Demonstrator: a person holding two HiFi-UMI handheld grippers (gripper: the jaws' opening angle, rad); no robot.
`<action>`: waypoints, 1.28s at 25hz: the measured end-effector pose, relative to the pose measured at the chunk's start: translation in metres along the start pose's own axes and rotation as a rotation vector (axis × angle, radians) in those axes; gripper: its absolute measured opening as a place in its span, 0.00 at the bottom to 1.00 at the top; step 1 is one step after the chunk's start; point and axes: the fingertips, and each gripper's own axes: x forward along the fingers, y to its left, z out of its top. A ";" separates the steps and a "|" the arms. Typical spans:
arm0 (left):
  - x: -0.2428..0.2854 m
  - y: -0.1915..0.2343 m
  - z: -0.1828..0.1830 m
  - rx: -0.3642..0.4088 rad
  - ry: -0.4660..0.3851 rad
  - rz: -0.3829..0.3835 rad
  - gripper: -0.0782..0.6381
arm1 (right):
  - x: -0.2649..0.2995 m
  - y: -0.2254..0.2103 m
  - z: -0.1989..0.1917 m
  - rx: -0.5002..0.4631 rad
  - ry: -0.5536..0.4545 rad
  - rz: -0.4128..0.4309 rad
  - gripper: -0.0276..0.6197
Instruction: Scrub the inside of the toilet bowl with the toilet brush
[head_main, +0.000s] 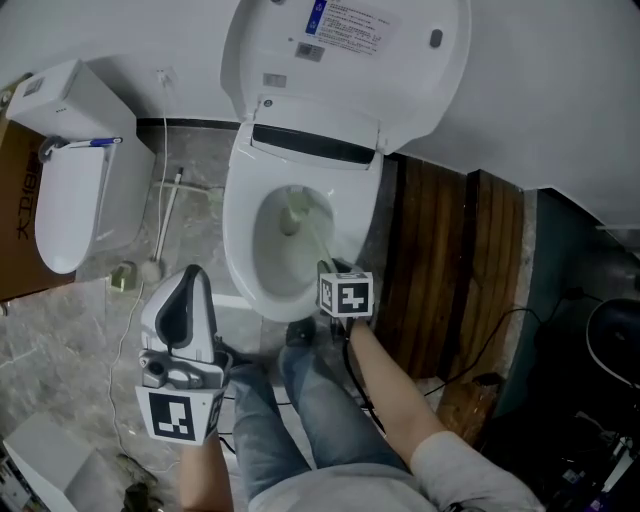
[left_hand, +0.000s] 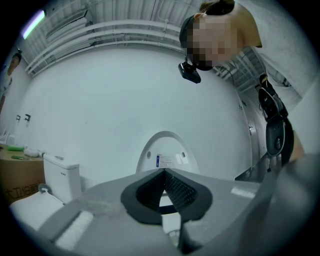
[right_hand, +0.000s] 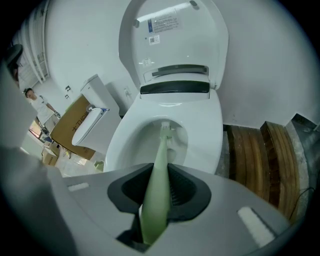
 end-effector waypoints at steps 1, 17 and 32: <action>0.001 0.001 -0.002 0.003 0.001 0.001 0.11 | 0.003 -0.001 0.003 -0.002 -0.003 -0.003 0.18; -0.008 0.026 -0.023 -0.002 0.024 0.057 0.11 | 0.044 -0.003 0.021 -0.022 -0.017 -0.077 0.18; -0.007 0.031 -0.028 -0.050 0.000 0.062 0.11 | 0.070 0.023 0.017 -0.208 0.062 -0.009 0.17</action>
